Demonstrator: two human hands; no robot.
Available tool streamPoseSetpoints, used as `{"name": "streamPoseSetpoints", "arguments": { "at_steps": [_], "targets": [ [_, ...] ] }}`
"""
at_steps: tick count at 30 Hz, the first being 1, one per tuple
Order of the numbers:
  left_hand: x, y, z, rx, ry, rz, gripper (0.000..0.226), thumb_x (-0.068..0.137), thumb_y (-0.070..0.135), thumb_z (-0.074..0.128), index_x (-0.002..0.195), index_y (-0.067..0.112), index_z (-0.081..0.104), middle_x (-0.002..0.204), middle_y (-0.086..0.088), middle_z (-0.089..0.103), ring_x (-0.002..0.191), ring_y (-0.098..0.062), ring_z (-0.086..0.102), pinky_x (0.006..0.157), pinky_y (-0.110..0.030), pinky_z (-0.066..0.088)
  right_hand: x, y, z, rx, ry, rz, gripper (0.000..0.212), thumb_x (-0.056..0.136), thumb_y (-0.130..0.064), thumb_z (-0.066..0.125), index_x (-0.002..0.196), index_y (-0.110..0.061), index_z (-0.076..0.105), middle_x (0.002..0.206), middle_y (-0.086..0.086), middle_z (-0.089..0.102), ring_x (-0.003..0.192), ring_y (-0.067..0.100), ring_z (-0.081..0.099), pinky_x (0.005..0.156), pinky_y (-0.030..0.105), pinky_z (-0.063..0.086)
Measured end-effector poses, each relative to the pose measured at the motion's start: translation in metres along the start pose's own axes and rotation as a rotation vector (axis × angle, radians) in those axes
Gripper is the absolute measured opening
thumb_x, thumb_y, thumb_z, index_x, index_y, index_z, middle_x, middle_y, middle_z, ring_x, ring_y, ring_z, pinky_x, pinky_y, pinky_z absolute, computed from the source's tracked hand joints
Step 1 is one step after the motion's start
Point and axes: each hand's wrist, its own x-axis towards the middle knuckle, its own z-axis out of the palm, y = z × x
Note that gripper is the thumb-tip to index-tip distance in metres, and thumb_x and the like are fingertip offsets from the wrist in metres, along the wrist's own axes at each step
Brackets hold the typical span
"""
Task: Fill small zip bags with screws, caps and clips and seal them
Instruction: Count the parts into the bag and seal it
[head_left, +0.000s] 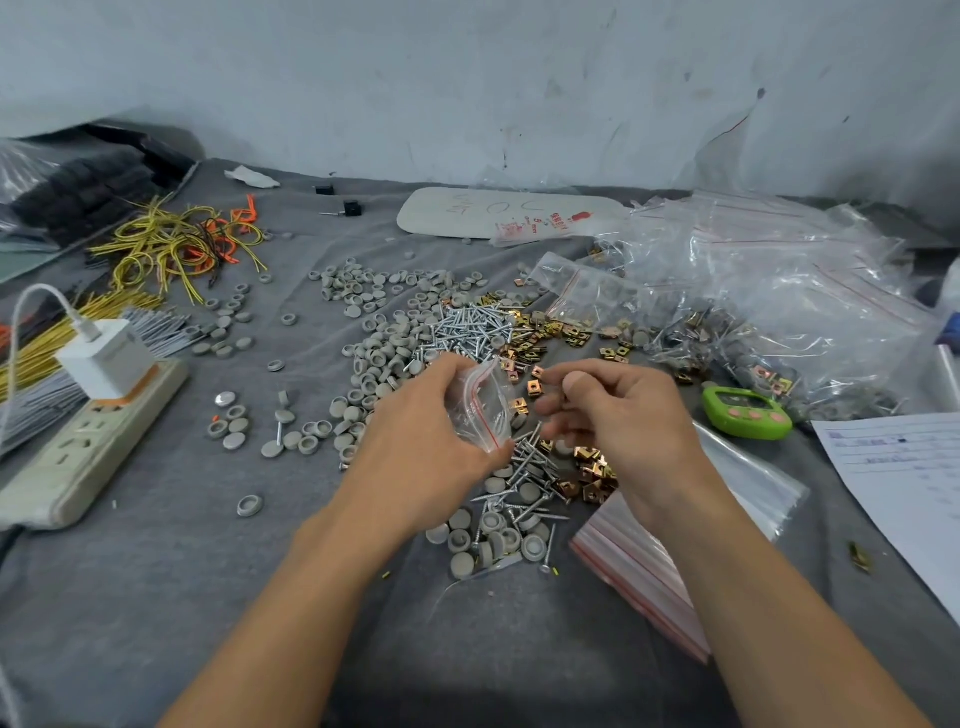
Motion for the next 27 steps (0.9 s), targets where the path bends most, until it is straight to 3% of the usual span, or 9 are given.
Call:
{"name": "streamPoseSetpoints", "arguments": {
  "at_steps": [2, 6, 9, 11, 14, 16, 19, 22, 27],
  "targets": [
    [0.0, -0.001, 0.0, -0.009, -0.002, -0.008, 0.047, 0.073, 0.044, 0.084, 0.107, 0.043, 0.053, 0.097, 0.023, 0.064, 0.085, 0.009, 0.057, 0.066, -0.011, 0.038, 0.002, 0.003, -0.006, -0.222, 0.095, -0.038, 0.011, 0.095, -0.013, 0.071, 0.098, -0.021, 0.079, 0.075, -0.007, 0.076, 0.06, 0.008, 0.07, 0.06, 0.023, 0.057],
    [0.001, -0.002, 0.0, -0.016, -0.005, -0.015, 0.046, 0.074, 0.045, 0.084, 0.109, 0.044, 0.053, 0.098, 0.023, 0.064, 0.086, 0.008, 0.058, 0.066, -0.013, 0.039, 0.0, 0.001, -0.015, -0.715, 0.224, -0.133, 0.033, 0.086, -0.019, 0.08, 0.117, -0.032, 0.076, 0.103, -0.014, 0.073, 0.08, -0.004, 0.063, 0.074, 0.01, 0.045],
    [0.001, -0.002, 0.001, -0.02, 0.003, -0.018, 0.046, 0.073, 0.044, 0.084, 0.106, 0.045, 0.052, 0.095, 0.023, 0.064, 0.083, 0.009, 0.058, 0.064, -0.014, 0.039, -0.005, -0.003, -0.016, -0.792, 0.035, -0.138, 0.016, 0.081, -0.018, 0.081, 0.084, -0.034, 0.081, 0.074, -0.023, 0.071, 0.07, -0.012, 0.062, 0.061, 0.001, 0.043],
    [0.001, -0.002, 0.001, -0.016, 0.004, -0.013, 0.046, 0.073, 0.043, 0.084, 0.107, 0.044, 0.053, 0.095, 0.023, 0.064, 0.084, 0.008, 0.057, 0.065, -0.013, 0.038, -0.009, -0.003, -0.015, -0.883, -0.126, -0.07, 0.017, 0.081, -0.021, 0.081, 0.081, -0.039, 0.081, 0.066, -0.028, 0.064, 0.065, -0.015, 0.059, 0.053, -0.001, 0.038],
    [0.001, -0.003, 0.0, -0.02, -0.003, -0.011, 0.046, 0.073, 0.043, 0.084, 0.107, 0.044, 0.053, 0.097, 0.023, 0.064, 0.086, 0.009, 0.058, 0.067, -0.013, 0.039, -0.014, -0.003, -0.015, -0.974, -0.196, -0.04, 0.015, 0.082, -0.027, 0.078, 0.086, -0.042, 0.079, 0.07, -0.028, 0.063, 0.068, -0.01, 0.056, 0.056, 0.003, 0.035],
    [0.001, -0.004, 0.001, -0.025, -0.007, -0.009, 0.046, 0.074, 0.044, 0.084, 0.107, 0.044, 0.053, 0.097, 0.023, 0.065, 0.087, 0.009, 0.058, 0.068, -0.012, 0.041, -0.015, -0.003, -0.014, -1.025, -0.186, -0.041, 0.01, 0.083, -0.029, 0.077, 0.086, -0.039, 0.079, 0.073, -0.024, 0.066, 0.075, -0.002, 0.062, 0.064, 0.015, 0.045],
    [0.0, -0.005, 0.0, -0.036, -0.006, -0.01, 0.047, 0.073, 0.044, 0.084, 0.108, 0.044, 0.053, 0.098, 0.023, 0.065, 0.088, 0.01, 0.058, 0.069, -0.011, 0.041, -0.014, -0.004, -0.013, -1.092, -0.009, -0.091, 0.009, 0.084, -0.031, 0.077, 0.077, -0.036, 0.078, 0.074, -0.018, 0.067, 0.087, 0.013, 0.068, 0.087, 0.032, 0.053],
    [0.0, -0.004, 0.0, -0.033, -0.006, -0.01, 0.048, 0.072, 0.044, 0.085, 0.108, 0.044, 0.053, 0.098, 0.023, 0.065, 0.088, 0.009, 0.059, 0.068, -0.013, 0.041, -0.01, -0.006, -0.011, -0.927, 0.134, -0.143, 0.017, 0.084, -0.027, 0.078, 0.069, -0.035, 0.075, 0.069, -0.02, 0.067, 0.08, 0.001, 0.067, 0.081, 0.028, 0.054],
    [-0.001, -0.002, 0.001, -0.019, 0.003, 0.011, 0.046, 0.072, 0.041, 0.084, 0.107, 0.042, 0.053, 0.095, 0.021, 0.066, 0.085, 0.006, 0.059, 0.066, -0.015, 0.04, -0.003, -0.005, 0.005, -1.142, -0.056, -0.154, 0.013, 0.092, -0.04, 0.071, 0.1, -0.037, 0.08, 0.103, -0.009, 0.072, 0.108, 0.024, 0.062, 0.1, 0.043, 0.048]
  ]
}}
